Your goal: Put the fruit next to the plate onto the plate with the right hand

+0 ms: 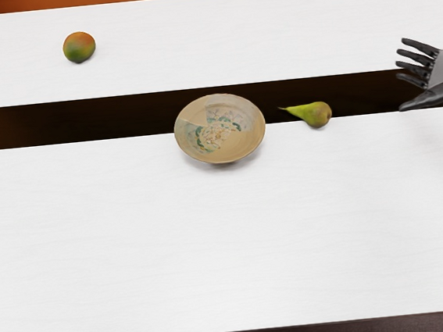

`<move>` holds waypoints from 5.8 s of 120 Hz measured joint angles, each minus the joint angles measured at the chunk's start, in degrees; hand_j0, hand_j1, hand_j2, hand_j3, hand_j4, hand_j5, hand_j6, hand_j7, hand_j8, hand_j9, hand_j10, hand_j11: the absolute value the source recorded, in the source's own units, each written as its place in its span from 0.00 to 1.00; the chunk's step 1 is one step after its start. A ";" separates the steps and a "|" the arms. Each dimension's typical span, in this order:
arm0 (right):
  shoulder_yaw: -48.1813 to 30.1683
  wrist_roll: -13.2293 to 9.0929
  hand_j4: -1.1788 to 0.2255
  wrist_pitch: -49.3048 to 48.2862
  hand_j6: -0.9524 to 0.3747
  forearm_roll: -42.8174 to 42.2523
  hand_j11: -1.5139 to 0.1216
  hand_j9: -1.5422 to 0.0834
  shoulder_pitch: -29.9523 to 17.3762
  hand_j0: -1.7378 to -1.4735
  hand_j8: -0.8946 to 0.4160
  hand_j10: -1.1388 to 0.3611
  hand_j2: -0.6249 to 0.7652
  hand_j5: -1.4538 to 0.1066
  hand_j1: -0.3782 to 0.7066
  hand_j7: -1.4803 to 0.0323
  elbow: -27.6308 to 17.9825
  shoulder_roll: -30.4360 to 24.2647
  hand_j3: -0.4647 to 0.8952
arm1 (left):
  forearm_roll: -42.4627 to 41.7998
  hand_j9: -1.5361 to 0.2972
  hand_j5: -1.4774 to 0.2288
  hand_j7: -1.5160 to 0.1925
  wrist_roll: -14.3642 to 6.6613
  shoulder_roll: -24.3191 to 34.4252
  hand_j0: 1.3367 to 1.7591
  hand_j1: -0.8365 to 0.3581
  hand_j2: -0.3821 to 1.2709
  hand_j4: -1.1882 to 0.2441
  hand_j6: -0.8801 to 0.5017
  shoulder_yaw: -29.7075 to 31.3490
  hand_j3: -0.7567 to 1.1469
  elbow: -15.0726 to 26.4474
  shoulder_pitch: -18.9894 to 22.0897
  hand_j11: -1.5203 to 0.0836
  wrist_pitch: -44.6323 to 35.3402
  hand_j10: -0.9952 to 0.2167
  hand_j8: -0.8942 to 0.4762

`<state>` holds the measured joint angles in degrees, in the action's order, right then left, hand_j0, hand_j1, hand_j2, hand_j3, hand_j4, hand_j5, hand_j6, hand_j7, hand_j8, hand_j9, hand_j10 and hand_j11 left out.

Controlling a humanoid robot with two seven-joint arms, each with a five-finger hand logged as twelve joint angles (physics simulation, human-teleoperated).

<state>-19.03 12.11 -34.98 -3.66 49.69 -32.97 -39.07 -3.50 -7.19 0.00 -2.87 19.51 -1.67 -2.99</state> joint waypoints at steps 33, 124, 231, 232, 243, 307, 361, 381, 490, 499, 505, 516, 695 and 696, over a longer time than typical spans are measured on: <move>0.43 -0.55 0.84 -0.01 0.72 -0.51 0.93 0.95 2.71 0.30 0.68 0.76 0.45 0.93 0.03 0.98 -0.03 2.80 0.34 | 0.00 0.84 0.87 0.89 -0.01 0.00 0.76 0.99 0.23 0.83 0.64 0.02 0.40 0.00 0.09 0.95 0.00 0.82 0.65; 0.92 -46.18 0.84 37.13 0.72 -44.42 0.93 0.95 18.16 0.30 0.68 0.76 0.45 0.93 0.03 0.98 -27.07 13.84 0.34 | -0.01 0.84 0.87 0.89 -0.01 0.00 0.76 0.99 0.23 0.83 0.64 0.02 0.40 0.00 -0.09 0.95 0.00 0.82 0.65; 11.99 -47.11 0.75 52.60 0.63 -48.73 0.83 0.86 16.82 0.30 0.59 0.68 0.43 0.83 0.16 0.88 -9.09 30.74 0.34 | -0.01 0.84 0.87 0.89 0.02 0.00 0.76 0.99 0.23 0.83 0.64 0.01 0.40 0.00 -0.09 0.95 0.00 0.82 0.65; 11.99 -47.11 0.75 52.77 0.63 -48.73 0.83 0.85 16.78 0.30 0.59 0.68 0.43 0.83 0.16 0.88 -9.04 30.75 0.34 | -0.01 0.84 0.87 0.89 0.01 0.00 0.76 0.99 0.23 0.83 0.64 0.01 0.40 0.00 -0.09 0.95 0.00 0.82 0.65; 12.00 -47.11 0.74 54.15 0.61 -48.71 0.81 0.84 16.41 0.30 0.57 0.67 0.43 0.81 0.18 0.86 -8.68 30.84 0.34 | -0.01 0.84 0.87 0.89 0.01 0.00 0.76 0.99 0.23 0.83 0.64 -0.01 0.40 0.00 -0.09 0.95 0.00 0.82 0.65; 12.01 -47.11 0.59 54.70 0.45 -48.47 0.65 0.67 15.42 0.30 0.41 0.52 0.40 0.64 0.42 0.68 -8.43 30.76 0.34 | -0.01 0.84 0.87 0.89 -0.01 0.00 0.76 0.99 0.23 0.83 0.64 0.00 0.40 0.00 -0.09 0.95 0.00 0.82 0.65; 11.99 -47.13 0.47 54.48 0.40 -48.54 0.52 0.54 15.21 0.31 0.37 0.42 0.47 0.50 0.57 0.54 -8.43 30.71 0.34 | -0.01 0.84 0.87 0.89 -0.01 0.00 0.76 0.99 0.23 0.83 0.64 0.00 0.40 0.00 -0.09 0.95 0.00 0.82 0.65; 11.93 -47.12 0.44 54.47 0.42 -48.65 0.48 0.50 15.09 0.31 0.39 0.39 0.50 0.47 0.59 0.50 -8.43 30.74 0.34 | 0.00 0.84 0.87 0.89 0.00 0.00 0.76 0.99 0.23 0.83 0.64 0.00 0.40 0.00 -0.08 0.95 0.00 0.82 0.65; 11.17 -47.10 0.36 53.69 0.40 -45.97 0.38 0.40 17.70 0.31 0.38 0.30 0.65 0.38 0.58 0.40 -8.41 31.07 0.34 | -0.01 0.84 0.87 0.89 -0.02 0.00 0.76 0.99 0.23 0.83 0.64 0.04 0.40 0.00 0.00 0.95 0.00 0.82 0.65; 11.10 -47.09 0.37 52.82 0.42 -44.47 0.38 0.40 19.01 0.31 0.39 0.31 0.70 0.37 0.62 0.41 -8.46 31.04 0.34 | -0.01 0.84 0.87 0.89 -0.02 0.00 0.76 0.99 0.23 0.83 0.64 0.05 0.40 0.00 0.00 0.95 0.00 0.82 0.65; 11.08 -47.09 0.37 51.87 0.42 -43.40 0.38 0.40 20.01 0.30 0.40 0.32 0.70 0.37 0.63 0.41 -8.49 31.02 0.34 | -0.01 0.84 0.87 0.89 -0.02 0.00 0.76 0.99 0.23 0.83 0.64 0.05 0.40 0.00 0.00 0.95 0.00 0.82 0.65; 11.04 -47.09 0.38 49.84 0.43 -41.43 0.38 0.40 21.77 0.30 0.40 0.32 0.71 0.37 0.64 0.41 -8.53 31.00 0.34 | -0.01 0.84 0.87 0.89 -0.02 0.00 0.76 0.99 0.23 0.83 0.64 0.05 0.40 0.00 0.00 0.95 0.00 0.82 0.65; -9.53 -34.37 0.81 1.89 0.70 -16.95 0.90 0.92 19.83 0.30 0.66 0.74 0.46 0.90 0.06 0.95 -8.77 27.45 0.34 | -0.01 0.84 0.87 0.89 -0.02 0.00 0.76 0.99 0.23 0.83 0.64 0.06 0.40 0.00 0.18 0.95 0.00 0.82 0.65; -9.55 -33.93 0.81 1.74 0.70 -16.74 0.90 0.92 19.55 0.30 0.66 0.74 0.46 0.90 0.06 0.95 -8.77 27.34 0.34 | -0.01 0.84 0.87 0.89 -0.02 0.00 0.76 0.99 0.23 0.83 0.64 0.06 0.40 0.00 0.18 0.95 0.00 0.82 0.65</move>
<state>-28.59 -21.82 -33.24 -20.41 69.24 -41.74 -11.74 -3.51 -7.21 0.00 -2.82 19.51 -1.49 -2.99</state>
